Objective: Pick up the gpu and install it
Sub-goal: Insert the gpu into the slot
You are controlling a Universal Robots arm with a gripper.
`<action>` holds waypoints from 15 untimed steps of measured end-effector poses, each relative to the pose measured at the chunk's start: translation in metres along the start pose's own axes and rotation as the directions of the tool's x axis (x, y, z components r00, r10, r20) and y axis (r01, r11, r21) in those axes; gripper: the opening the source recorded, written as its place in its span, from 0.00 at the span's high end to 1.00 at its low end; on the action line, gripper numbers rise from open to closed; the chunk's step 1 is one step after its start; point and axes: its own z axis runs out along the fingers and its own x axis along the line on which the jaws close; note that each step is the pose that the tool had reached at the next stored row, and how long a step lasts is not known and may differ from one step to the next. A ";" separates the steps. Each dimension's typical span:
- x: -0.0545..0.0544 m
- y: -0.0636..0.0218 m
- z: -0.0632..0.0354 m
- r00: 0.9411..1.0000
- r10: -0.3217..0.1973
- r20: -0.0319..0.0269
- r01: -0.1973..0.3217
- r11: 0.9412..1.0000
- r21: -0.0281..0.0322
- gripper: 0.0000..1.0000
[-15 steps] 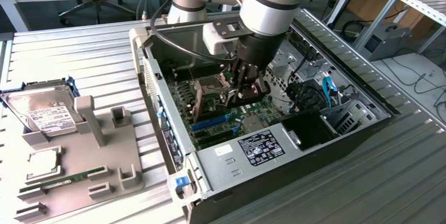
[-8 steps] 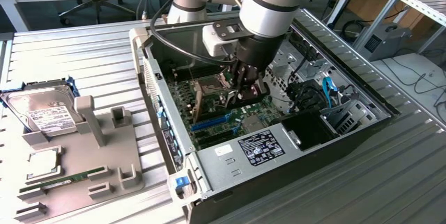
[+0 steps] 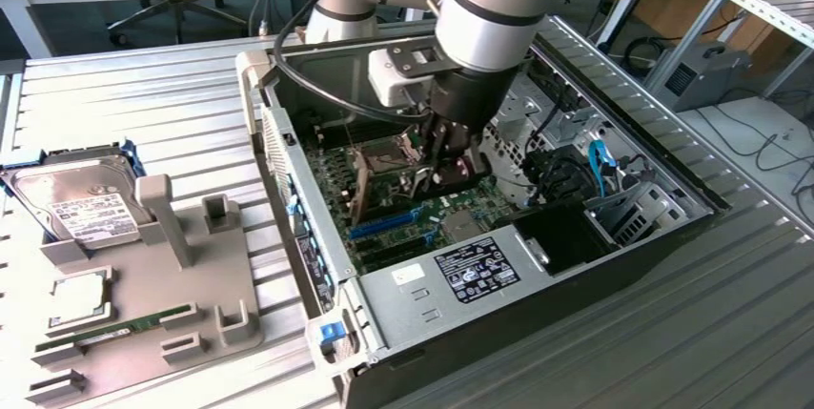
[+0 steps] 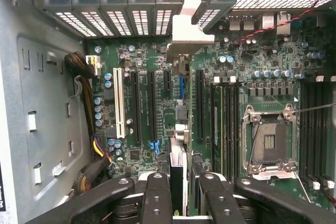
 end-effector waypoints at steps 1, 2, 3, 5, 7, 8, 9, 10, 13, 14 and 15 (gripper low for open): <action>0.000 0.0002 0.0005 1.000 0.000 0.000 0.000 1.000 0.000 0.74; 0.000 0.0003 0.0009 1.000 0.000 0.000 0.000 1.000 0.000 0.74; 0.000 0.0003 0.0011 1.000 0.000 0.000 0.000 1.000 0.000 0.74; 0.000 0.0003 0.0017 1.000 0.000 0.000 0.000 1.000 0.000 0.74; 0.000 0.0004 0.0022 1.000 0.000 0.000 0.000 1.000 0.000 0.74; 0.000 0.0004 0.0024 1.000 0.000 0.000 0.000 1.000 0.000 0.74; 0.001 0.0004 0.0026 1.000 0.000 0.000 0.000 1.000 0.000 0.74; 0.001 0.0005 0.0028 1.000 0.000 0.000 0.000 1.000 0.000 0.74; 0.001 0.0007 0.0037 1.000 0.000 0.000 0.000 1.000 0.000 0.74; 0.001 0.0007 0.0039 1.000 0.000 0.000 0.000 1.000 0.000 0.74; 0.001 0.0008 0.0043 1.000 0.000 0.000 0.000 1.000 0.000 0.74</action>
